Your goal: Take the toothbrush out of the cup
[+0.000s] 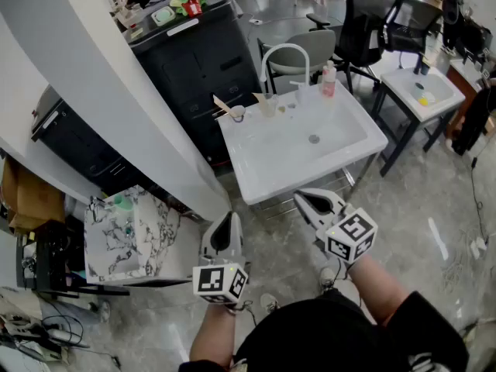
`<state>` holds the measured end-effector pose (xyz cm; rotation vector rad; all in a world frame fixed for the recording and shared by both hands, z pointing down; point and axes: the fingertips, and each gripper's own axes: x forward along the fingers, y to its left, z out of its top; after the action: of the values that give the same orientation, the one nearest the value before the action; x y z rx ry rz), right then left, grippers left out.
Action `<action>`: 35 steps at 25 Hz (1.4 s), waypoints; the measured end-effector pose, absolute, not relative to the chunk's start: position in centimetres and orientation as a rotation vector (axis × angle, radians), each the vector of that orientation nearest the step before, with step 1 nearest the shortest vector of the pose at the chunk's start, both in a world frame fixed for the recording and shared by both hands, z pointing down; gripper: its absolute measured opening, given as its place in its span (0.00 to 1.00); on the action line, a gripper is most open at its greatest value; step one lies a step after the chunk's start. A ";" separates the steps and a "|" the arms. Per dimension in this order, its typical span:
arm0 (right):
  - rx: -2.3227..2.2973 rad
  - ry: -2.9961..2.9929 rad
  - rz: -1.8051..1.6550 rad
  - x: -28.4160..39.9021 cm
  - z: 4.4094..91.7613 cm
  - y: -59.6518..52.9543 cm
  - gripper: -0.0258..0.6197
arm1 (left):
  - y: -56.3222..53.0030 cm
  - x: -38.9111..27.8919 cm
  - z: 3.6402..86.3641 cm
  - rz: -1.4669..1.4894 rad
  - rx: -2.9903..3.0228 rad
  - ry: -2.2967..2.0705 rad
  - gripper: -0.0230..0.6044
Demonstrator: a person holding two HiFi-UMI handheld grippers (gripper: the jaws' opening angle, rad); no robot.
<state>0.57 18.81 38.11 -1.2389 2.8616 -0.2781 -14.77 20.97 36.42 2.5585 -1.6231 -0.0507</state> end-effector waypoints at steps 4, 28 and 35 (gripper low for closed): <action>-1.238 2.860 -0.286 0.4 38.2 19.0 0.04 | 21.1 -14.8 36.6 -0.053 2.556 -1.621 0.04; -1.144 2.783 -0.318 4.9 37.2 15.8 0.05 | 18.6 -11.2 35.8 -0.051 2.534 -1.698 0.05; -1.072 2.827 -0.297 9.0 37.1 14.6 0.18 | 17.5 -6.8 36.0 -0.047 2.520 -1.742 0.20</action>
<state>9.01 14.56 37.08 -1.0723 2.8270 -0.2966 -6.76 17.53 35.95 2.5199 -1.7425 -0.0466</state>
